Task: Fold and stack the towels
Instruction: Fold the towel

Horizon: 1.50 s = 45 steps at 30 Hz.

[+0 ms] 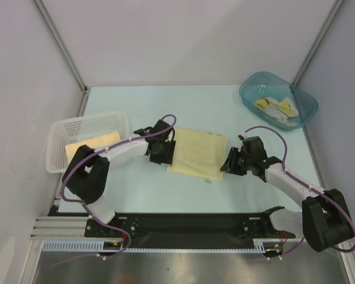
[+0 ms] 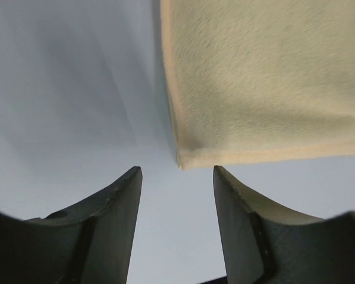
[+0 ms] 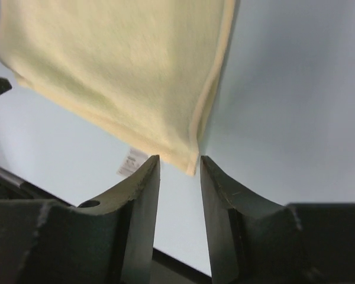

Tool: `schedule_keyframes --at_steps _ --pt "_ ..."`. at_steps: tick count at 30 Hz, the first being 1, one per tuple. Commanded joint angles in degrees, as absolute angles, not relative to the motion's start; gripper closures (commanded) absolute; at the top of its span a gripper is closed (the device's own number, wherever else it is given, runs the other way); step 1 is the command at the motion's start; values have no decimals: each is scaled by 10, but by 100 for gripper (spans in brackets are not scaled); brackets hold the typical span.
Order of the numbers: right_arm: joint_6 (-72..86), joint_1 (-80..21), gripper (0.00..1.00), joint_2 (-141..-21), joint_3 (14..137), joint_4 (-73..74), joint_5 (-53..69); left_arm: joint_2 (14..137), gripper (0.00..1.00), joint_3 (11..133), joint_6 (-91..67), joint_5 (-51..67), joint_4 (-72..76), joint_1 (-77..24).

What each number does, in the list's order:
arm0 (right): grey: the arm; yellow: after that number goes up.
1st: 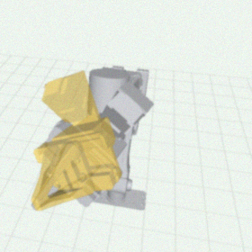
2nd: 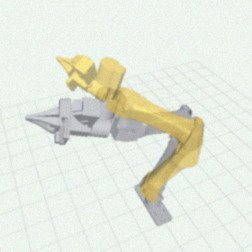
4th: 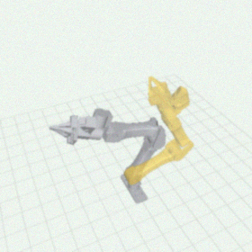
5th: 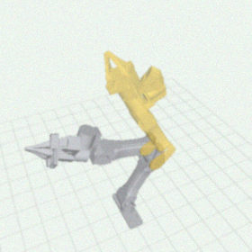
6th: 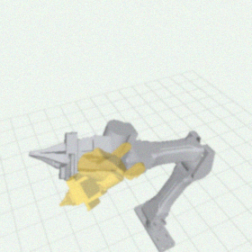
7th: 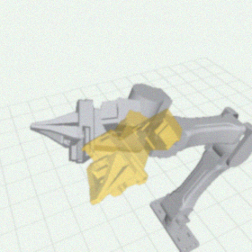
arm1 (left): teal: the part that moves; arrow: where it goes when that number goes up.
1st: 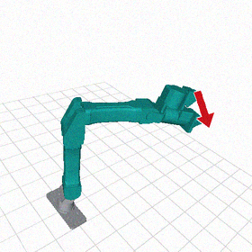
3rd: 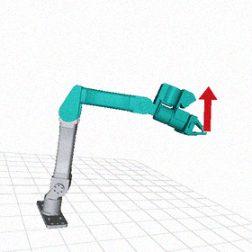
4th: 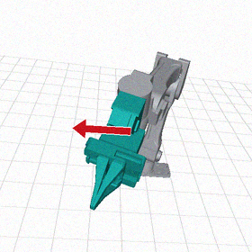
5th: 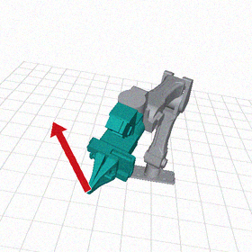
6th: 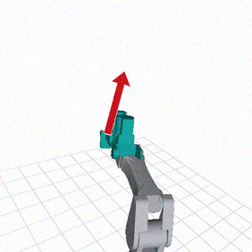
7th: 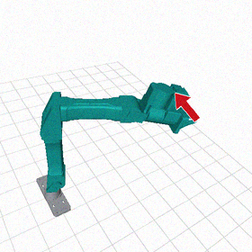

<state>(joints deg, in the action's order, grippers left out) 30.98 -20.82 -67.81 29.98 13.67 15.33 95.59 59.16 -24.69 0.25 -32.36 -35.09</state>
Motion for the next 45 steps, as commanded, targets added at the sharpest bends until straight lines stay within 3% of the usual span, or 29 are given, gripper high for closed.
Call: schedule_keyframes --at_steps 1,8,19,30,45 --pt "257 -171 61 -678 386 161 177 950 43 712 -194 -11 -337 -340" --pt "102 -107 59 -889 602 192 235 1075 46 929 -3 127 -306 -272" --pt "-18 -68 62 -1069 765 269 312 1207 46 1031 57 228 -310 -214" --pt "-94 -66 59 -1183 860 320 307 1312 45 1140 119 236 -369 -214" --pt "-116 -59 85 -1216 872 332 314 1341 46 1147 170 280 -382 -214"
